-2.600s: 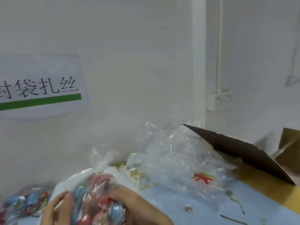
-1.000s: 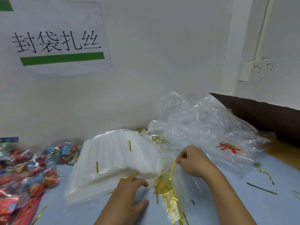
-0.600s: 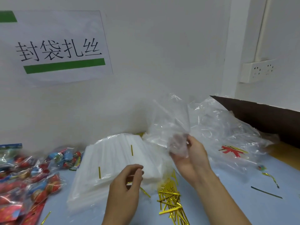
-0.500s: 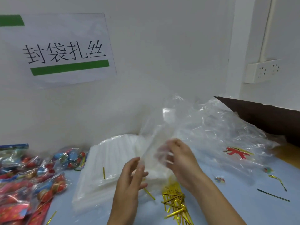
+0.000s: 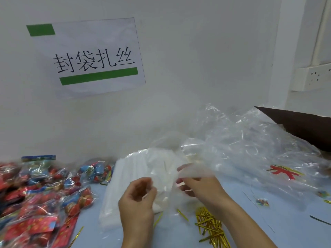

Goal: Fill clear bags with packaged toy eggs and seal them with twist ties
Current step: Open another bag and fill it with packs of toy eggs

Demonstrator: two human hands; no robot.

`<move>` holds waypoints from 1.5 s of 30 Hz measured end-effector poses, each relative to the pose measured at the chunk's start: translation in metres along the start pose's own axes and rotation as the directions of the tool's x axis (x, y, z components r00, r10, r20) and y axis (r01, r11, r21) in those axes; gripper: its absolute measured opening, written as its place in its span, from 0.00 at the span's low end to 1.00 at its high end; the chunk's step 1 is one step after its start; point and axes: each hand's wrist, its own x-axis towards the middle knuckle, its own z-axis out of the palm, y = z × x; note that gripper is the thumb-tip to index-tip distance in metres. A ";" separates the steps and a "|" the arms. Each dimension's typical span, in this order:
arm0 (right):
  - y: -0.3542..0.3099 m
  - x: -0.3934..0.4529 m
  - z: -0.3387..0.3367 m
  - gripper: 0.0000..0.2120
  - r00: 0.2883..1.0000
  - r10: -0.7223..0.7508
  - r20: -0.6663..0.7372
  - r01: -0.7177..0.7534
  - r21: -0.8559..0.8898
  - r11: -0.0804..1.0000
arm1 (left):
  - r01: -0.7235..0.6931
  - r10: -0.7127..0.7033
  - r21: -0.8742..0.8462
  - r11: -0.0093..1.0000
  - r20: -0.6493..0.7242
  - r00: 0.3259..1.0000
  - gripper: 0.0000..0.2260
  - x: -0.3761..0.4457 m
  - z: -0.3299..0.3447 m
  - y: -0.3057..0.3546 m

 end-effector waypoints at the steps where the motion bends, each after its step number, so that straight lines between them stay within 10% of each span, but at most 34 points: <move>1: 0.000 0.002 -0.004 0.07 0.999 0.027 -0.031 -0.025 0.082 0.996 | 0.000 -0.001 -0.011 1.000 -0.077 0.997 0.17 0.003 -0.003 0.000; 5: -0.004 0.008 -0.025 0.17 0.977 0.214 0.009 -0.194 0.463 0.865 | -0.074 0.092 0.084 0.994 -0.237 0.967 0.19 0.008 -0.011 0.002; 10: -0.002 0.007 -0.024 0.40 0.937 0.315 0.154 -0.349 0.344 0.872 | -0.210 0.224 0.304 0.929 -0.009 0.975 0.25 -0.002 0.000 -0.001; 17: 0.003 0.005 -0.021 0.07 0.965 0.239 -0.111 -0.242 -0.009 0.970 | -0.292 0.091 0.450 0.844 0.416 0.905 0.21 -0.015 0.006 -0.010; 21: 0.005 0.006 -0.027 0.08 0.953 0.174 -0.248 -0.201 -0.087 0.976 | -0.069 -0.031 0.515 0.855 0.184 0.982 0.06 -0.011 0.001 -0.004; 26: 0.010 0.012 -0.032 0.06 0.949 0.145 -0.281 -0.166 -0.055 0.985 | 0.139 0.070 0.677 0.723 -0.272 0.960 0.13 0.006 -0.022 0.011; 35: 0.014 0.017 -0.032 0.03 0.955 0.114 -0.274 -0.129 -0.036 0.991 | 0.415 -0.327 0.609 0.675 -0.256 0.909 0.41 0.021 -0.038 0.003; 42: 0.015 0.019 -0.037 0.02 0.938 0.090 -0.334 -0.084 0.032 0.996 | 0.316 -0.216 0.419 0.851 -0.268 0.939 0.03 0.022 -0.043 0.007; 45: 0.013 0.017 -0.039 0.02 0.940 0.093 -0.328 -0.088 0.029 0.996 | 0.220 -0.134 0.346 0.912 -0.255 0.958 0.05 0.020 -0.039 0.013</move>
